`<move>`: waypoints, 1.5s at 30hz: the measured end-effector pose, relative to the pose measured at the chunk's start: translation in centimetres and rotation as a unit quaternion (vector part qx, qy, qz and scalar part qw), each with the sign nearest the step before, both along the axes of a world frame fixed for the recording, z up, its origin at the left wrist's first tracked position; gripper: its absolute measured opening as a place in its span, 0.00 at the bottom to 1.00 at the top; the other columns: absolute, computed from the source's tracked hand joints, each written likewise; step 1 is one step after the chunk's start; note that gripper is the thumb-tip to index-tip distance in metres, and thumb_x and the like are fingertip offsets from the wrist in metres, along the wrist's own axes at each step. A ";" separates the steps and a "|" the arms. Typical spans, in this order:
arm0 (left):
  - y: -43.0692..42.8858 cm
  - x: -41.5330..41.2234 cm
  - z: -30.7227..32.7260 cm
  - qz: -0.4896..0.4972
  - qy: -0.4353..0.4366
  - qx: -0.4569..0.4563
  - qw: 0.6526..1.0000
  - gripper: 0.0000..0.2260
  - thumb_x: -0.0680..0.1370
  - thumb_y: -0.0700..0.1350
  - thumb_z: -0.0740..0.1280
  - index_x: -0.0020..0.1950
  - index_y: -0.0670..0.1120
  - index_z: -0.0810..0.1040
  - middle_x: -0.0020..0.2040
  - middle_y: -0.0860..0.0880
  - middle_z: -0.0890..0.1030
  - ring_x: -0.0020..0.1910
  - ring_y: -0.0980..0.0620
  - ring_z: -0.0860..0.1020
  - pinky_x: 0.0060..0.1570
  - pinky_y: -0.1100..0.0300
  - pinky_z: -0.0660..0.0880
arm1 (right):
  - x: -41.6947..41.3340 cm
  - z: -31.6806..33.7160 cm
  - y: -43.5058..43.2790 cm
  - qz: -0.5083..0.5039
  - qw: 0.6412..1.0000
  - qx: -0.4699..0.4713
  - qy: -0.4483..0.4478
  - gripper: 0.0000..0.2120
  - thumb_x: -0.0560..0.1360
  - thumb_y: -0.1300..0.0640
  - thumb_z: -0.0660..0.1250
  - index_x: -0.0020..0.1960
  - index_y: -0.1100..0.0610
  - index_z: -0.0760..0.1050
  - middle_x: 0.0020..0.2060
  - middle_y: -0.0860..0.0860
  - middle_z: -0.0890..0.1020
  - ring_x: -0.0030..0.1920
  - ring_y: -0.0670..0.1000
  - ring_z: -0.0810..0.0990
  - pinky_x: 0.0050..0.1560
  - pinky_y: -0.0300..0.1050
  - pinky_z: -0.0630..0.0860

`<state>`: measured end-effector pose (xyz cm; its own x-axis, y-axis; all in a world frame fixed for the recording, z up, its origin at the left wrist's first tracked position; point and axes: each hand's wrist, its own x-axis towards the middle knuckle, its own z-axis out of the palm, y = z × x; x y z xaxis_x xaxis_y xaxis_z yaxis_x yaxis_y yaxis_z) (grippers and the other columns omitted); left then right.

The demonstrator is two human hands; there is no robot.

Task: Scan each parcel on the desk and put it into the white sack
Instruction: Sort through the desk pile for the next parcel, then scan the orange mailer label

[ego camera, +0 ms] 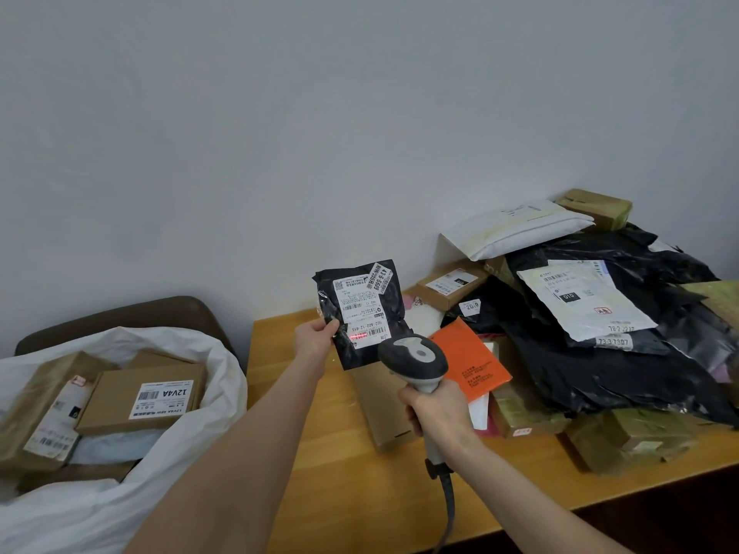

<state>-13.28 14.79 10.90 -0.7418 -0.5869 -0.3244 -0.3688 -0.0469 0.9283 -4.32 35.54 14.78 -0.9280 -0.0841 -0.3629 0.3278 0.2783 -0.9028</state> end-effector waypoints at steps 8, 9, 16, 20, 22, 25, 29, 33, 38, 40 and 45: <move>-3.0 1.5 0.5 0.005 0.019 -0.011 1.000 0.03 0.78 0.42 0.66 0.47 0.46 0.80 0.51 0.45 0.83 0.50 0.48 0.79 0.43 0.59 0.73 | -1.4 -0.3 -3.6 0.016 0.998 -0.063 -0.002 0.04 0.72 0.67 0.67 0.38 0.63 0.76 0.23 0.52 0.78 0.22 0.49 0.74 0.25 0.39 0.70; -4.0 2.1 0.6 0.009 0.019 -0.016 1.000 0.03 0.78 0.42 0.66 0.49 0.45 0.80 0.51 0.45 0.83 0.48 0.49 0.79 0.41 0.59 0.72 | -1.8 -0.3 -4.7 0.021 0.997 -0.068 0.003 0.04 0.72 0.67 0.68 0.39 0.64 0.77 0.23 0.52 0.78 0.23 0.50 0.74 0.25 0.40 0.71; -14.8 7.3 0.4 0.070 0.016 -0.037 0.997 0.08 0.79 0.40 0.65 0.55 0.40 0.80 0.48 0.45 0.82 0.44 0.50 0.77 0.41 0.61 0.72 | -3.4 -0.4 -16.9 0.073 0.993 -0.088 -0.022 0.04 0.73 0.66 0.69 0.40 0.62 0.75 0.28 0.56 0.79 0.24 0.50 0.73 0.28 0.42 0.71; -22.9 10.3 -0.4 0.106 -0.009 -0.072 0.992 0.08 0.79 0.40 0.64 0.54 0.44 0.80 0.51 0.46 0.83 0.47 0.49 0.79 0.48 0.56 0.76 | -3.4 -1.2 -25.3 0.099 0.991 -0.087 -0.035 0.06 0.73 0.65 0.68 0.38 0.60 0.76 0.26 0.54 0.79 0.25 0.49 0.74 0.28 0.42 0.72; -27.5 11.5 -0.5 0.147 -0.043 -0.132 0.979 0.10 0.80 0.42 0.63 0.59 0.44 0.80 0.55 0.46 0.82 0.51 0.48 0.78 0.52 0.56 0.74 | -3.6 -1.6 -29.1 0.109 0.990 -0.082 -0.044 0.07 0.73 0.66 0.68 0.36 0.60 0.76 0.26 0.54 0.79 0.24 0.49 0.74 0.28 0.42 0.71; -34.0 12.7 -1.0 0.185 -0.093 -0.162 0.965 0.13 0.81 0.43 0.62 0.64 0.43 0.77 0.58 0.45 0.80 0.56 0.46 0.78 0.56 0.52 0.74 | -3.8 -2.5 -33.5 0.096 0.989 -0.089 -0.066 0.05 0.72 0.67 0.67 0.38 0.63 0.76 0.28 0.56 0.79 0.24 0.50 0.73 0.28 0.42 0.71; -39.0 12.8 -3.4 0.146 -0.156 -0.198 0.957 0.15 0.80 0.43 0.63 0.65 0.41 0.76 0.62 0.42 0.78 0.61 0.42 0.75 0.61 0.50 0.72 | -4.3 -4.5 -36.6 0.080 0.990 -0.069 -0.090 0.04 0.73 0.67 0.67 0.39 0.63 0.77 0.28 0.56 0.79 0.25 0.50 0.74 0.29 0.43 0.72; -39.5 12.3 -5.5 0.114 -0.224 -0.245 0.936 0.20 0.79 0.43 0.64 0.70 0.42 0.68 0.66 0.41 0.74 0.65 0.41 0.72 0.61 0.50 0.69 | -4.8 -6.2 -37.6 0.055 0.991 -0.046 -0.110 0.04 0.73 0.66 0.68 0.40 0.62 0.77 0.29 0.56 0.80 0.26 0.49 0.75 0.30 0.42 0.73; -38.4 9.7 -4.7 0.068 -0.276 -0.375 0.882 0.29 0.79 0.45 0.64 0.76 0.45 0.56 0.73 0.39 0.60 0.71 0.40 0.60 0.68 0.47 0.63 | -5.8 -6.5 -36.9 0.030 0.992 -0.037 -0.114 0.04 0.73 0.67 0.68 0.39 0.64 0.77 0.28 0.57 0.79 0.25 0.50 0.74 0.28 0.42 0.72; -36.8 7.7 -3.9 0.029 -0.249 -0.409 0.877 0.26 0.78 0.45 0.64 0.74 0.45 0.60 0.72 0.40 0.61 0.69 0.41 0.63 0.65 0.49 0.65 | -6.3 -6.3 -35.9 0.015 0.993 -0.037 -0.111 0.07 0.73 0.67 0.67 0.36 0.64 0.75 0.28 0.57 0.78 0.25 0.51 0.74 0.30 0.44 0.72; -29.1 1.4 -3.0 -0.089 -0.175 -0.407 0.892 0.21 0.79 0.42 0.63 0.71 0.46 0.67 0.71 0.43 0.65 0.69 0.44 0.65 0.64 0.51 0.67 | -8.0 -5.4 -30.2 -0.061 0.993 -0.026 -0.094 0.09 0.74 0.65 0.67 0.35 0.63 0.74 0.28 0.57 0.78 0.26 0.53 0.72 0.34 0.47 0.71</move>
